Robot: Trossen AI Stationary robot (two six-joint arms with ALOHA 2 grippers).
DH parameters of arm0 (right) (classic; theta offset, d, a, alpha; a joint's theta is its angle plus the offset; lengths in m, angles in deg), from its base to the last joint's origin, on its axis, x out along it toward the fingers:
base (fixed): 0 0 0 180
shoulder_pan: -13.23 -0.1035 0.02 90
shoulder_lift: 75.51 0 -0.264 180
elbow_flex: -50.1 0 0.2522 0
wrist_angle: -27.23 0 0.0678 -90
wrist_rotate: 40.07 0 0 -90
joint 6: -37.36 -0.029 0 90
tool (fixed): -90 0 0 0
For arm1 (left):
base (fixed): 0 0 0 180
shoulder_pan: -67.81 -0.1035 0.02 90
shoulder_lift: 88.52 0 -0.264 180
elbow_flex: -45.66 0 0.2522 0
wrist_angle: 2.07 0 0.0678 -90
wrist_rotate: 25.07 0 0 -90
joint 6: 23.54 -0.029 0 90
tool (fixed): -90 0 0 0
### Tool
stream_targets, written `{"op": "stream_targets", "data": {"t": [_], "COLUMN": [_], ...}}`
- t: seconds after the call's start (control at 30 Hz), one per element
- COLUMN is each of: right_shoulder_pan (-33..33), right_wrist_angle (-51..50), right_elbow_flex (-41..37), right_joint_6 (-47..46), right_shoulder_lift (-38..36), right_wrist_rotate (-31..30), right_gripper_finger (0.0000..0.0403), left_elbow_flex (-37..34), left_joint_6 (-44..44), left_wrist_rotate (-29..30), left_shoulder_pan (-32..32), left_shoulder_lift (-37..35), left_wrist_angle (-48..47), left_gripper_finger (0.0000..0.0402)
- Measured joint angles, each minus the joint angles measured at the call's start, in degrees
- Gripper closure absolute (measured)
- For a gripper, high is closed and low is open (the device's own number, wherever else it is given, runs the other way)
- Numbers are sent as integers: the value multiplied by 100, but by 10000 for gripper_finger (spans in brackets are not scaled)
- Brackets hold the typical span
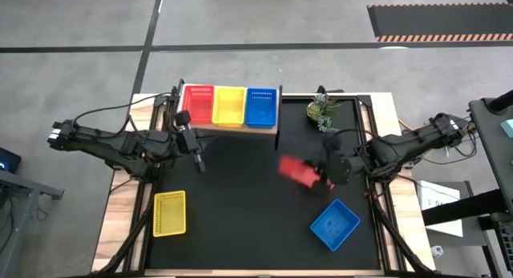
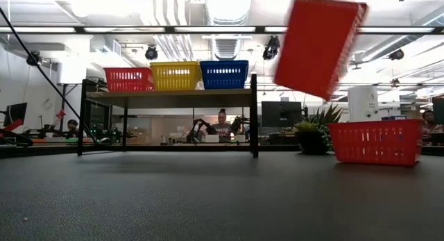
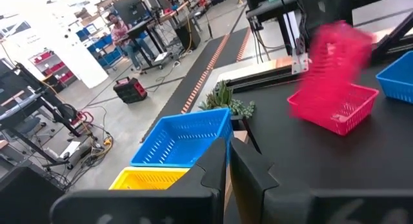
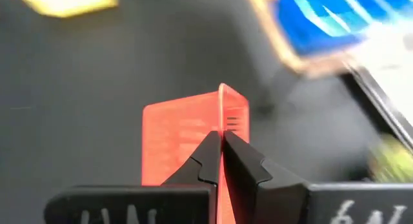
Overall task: Stack baskets on shelf by color
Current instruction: Stack the left red bin on top of the red bin on the shelf
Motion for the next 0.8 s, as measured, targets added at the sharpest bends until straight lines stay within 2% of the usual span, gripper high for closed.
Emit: {"op": "stream_targets", "data": {"t": [0.13,0.23,0.33,0.47,0.63,0.67,0.8], "right_shoulder_pan": [-42,-85,-90,-88,-97,-98,-101], "right_wrist_angle": [1466,2188,2801,3179,3247,3239,3293], "right_elbow_flex": [-369,-689,-885,-913,-773,-740,-613], "right_joint_6": [1626,2859,3652,4031,4116,4163,4151], "right_shoulder_lift": [162,533,1029,1653,2216,2288,2532], "right_wrist_rotate": [486,440,171,-342,-1691,-1729,-1196], "right_gripper_finger": [395,394,394,394,394,394,394], "left_elbow_flex": [0,0,0,0,0,0,0], "left_joint_6": [-1,-4,-4,-2,-2,-1,13], "left_wrist_rotate": [-2,-4,-6,-12,-20,-20,-26], "left_shoulder_pan": [0,0,0,0,0,0,7], "left_shoulder_lift": [94,188,285,392,475,490,518], "left_wrist_angle": [1,-1,10,12,19,9,5], "left_gripper_finger": [398,398,398,398,398,398,398]}}
